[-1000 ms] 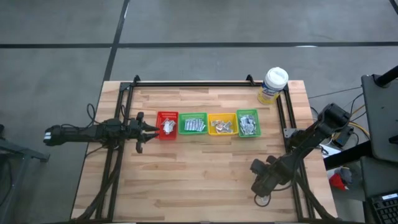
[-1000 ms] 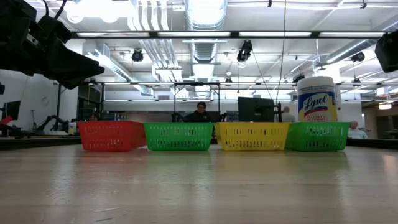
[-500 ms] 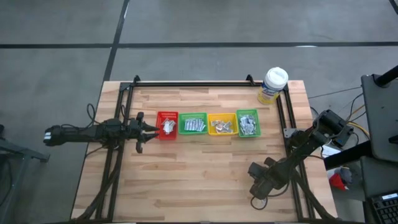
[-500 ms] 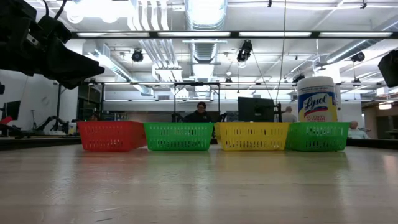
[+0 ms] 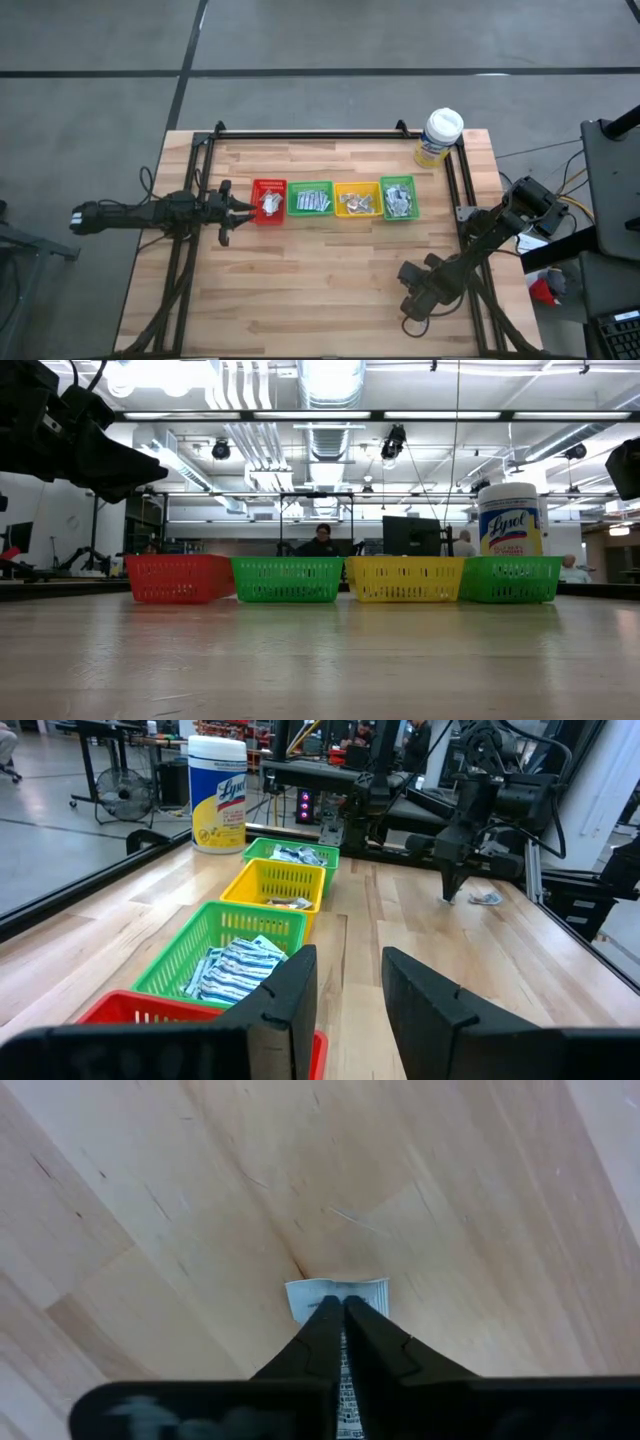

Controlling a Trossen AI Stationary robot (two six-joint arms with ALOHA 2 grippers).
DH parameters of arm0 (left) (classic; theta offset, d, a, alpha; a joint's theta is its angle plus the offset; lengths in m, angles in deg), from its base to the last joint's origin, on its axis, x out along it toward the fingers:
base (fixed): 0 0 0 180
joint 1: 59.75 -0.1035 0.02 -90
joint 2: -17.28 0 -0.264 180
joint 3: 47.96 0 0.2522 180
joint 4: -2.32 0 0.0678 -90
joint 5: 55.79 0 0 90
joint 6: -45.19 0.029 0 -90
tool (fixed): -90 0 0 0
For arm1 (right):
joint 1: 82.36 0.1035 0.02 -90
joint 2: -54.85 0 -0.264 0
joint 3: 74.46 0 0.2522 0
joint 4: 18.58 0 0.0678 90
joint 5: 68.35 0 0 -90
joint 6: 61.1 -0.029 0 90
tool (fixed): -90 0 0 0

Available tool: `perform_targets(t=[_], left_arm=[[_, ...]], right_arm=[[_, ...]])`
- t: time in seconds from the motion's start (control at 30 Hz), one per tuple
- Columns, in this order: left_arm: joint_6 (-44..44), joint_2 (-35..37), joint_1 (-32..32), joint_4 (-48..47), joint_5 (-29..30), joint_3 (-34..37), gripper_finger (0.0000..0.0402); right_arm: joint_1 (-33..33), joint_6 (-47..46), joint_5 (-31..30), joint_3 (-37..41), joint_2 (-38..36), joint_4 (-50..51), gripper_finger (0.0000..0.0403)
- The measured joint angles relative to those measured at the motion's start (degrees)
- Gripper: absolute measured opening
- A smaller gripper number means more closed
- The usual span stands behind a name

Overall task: Pick & Place First Aid Supplies
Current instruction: Put the orange ointment pack into the yellow bin

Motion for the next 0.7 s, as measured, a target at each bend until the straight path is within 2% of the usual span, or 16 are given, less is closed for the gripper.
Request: perform_targets(t=[0.4,0.7], left_arm=[[0.00,0.00,0.00,-0.02,0.00,0.00,0.0113],[0.00,0.00,0.00,-0.02,0.00,0.00,0.0113]], right_arm=[[-0.09,-0.66,-2.29,0.06,-0.35,0.24,0.0008],[-0.15,-1.76,-11.91,0.33,-5.06,0.44,0.0008]])
